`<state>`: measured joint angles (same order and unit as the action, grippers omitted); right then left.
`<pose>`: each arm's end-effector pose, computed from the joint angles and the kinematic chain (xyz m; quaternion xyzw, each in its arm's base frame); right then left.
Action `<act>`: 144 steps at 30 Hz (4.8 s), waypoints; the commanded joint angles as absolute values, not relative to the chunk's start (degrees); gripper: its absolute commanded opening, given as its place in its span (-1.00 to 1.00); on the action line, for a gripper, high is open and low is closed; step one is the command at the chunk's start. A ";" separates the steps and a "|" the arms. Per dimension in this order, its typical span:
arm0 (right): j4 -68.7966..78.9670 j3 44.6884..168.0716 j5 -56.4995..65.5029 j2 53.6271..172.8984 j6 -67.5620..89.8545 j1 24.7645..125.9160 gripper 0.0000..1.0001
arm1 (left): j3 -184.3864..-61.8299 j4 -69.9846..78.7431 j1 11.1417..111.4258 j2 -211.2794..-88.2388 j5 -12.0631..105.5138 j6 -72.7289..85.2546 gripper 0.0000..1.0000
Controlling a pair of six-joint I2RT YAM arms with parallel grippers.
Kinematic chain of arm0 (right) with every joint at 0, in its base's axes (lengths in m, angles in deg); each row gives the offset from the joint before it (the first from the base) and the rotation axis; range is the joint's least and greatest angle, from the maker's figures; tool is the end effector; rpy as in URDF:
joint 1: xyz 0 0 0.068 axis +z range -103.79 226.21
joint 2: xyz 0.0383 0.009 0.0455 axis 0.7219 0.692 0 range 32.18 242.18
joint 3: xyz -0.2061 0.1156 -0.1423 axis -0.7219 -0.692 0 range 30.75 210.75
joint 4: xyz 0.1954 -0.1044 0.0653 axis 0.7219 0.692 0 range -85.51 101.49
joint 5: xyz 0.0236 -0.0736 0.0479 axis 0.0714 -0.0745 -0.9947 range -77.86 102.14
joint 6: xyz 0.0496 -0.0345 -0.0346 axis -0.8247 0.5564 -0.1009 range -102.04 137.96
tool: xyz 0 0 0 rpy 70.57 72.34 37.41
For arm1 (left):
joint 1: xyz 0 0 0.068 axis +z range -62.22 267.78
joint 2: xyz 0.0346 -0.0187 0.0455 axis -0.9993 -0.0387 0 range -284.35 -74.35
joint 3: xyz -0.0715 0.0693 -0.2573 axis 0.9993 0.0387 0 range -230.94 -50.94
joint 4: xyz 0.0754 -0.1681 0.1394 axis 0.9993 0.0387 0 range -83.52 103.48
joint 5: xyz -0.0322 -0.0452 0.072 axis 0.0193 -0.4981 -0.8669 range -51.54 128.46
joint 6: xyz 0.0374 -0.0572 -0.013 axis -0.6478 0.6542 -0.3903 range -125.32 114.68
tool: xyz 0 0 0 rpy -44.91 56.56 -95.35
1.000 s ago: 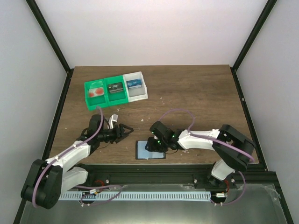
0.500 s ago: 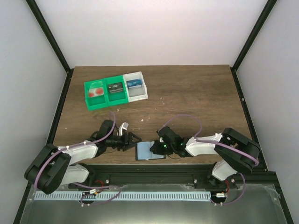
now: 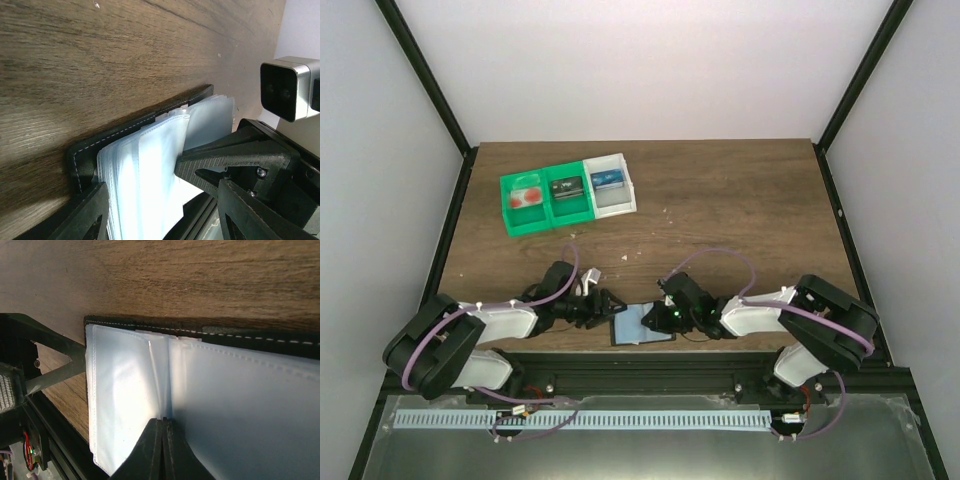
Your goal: Take the credit cards out of the card holder
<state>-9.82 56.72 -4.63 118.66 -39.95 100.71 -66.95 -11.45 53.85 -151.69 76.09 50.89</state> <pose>0.1313 0.2122 0.1324 -0.0270 0.9191 0.3819 0.0928 0.1485 -0.1416 0.1352 -0.0427 0.8776 -0.4743 0.0548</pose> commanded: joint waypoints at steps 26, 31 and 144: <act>-19.14 57.55 -8.35 122.21 -38.58 99.22 -0.97 | -71.79 -19.51 51.59 -156.31 78.82 55.50 -1.00; -24.41 58.49 -10.04 123.62 -36.11 96.87 -0.89 | -77.20 -12.10 53.66 -156.68 77.30 50.55 -1.00; 25.68 71.87 12.89 86.51 -26.31 95.34 0.99 | -100.71 34.87 55.44 -127.43 45.43 26.05 1.00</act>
